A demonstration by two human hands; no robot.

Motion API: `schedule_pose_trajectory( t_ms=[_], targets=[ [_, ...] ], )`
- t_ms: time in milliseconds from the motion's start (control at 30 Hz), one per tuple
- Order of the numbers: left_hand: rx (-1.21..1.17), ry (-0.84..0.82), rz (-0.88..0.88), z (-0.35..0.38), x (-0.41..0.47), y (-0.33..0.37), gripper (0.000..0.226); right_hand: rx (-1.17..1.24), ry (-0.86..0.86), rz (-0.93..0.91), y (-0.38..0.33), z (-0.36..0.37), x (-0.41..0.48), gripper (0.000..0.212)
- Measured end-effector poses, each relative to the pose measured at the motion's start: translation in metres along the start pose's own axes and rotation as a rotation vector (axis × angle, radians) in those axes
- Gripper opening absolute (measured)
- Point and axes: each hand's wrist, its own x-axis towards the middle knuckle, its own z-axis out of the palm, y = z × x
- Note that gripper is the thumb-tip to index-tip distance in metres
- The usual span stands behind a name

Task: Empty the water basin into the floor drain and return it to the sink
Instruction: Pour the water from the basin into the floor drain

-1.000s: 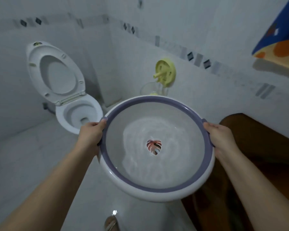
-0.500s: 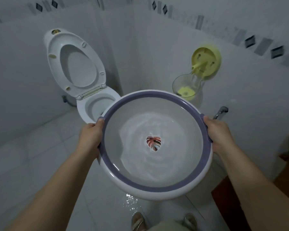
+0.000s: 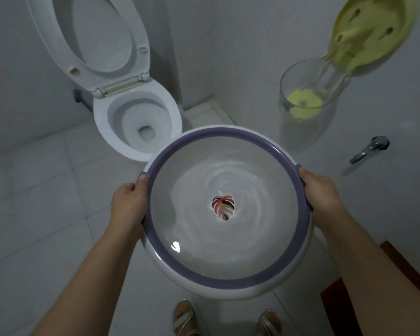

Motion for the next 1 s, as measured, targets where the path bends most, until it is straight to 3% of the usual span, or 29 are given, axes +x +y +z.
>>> schedule_pose_trajectory(
  t_ms=[600,1000],
  targets=[
    [0.022,0.036,-0.057,0.125,0.098,-0.213,0.042,-0.033,-0.005,0.055,0.214,0.066,0.135,0.041],
    [0.152,-0.028,0.006,0.184,0.148,-0.294,0.045,-0.045,0.031,0.088,0.311,0.090,0.176,0.053]
  ],
)
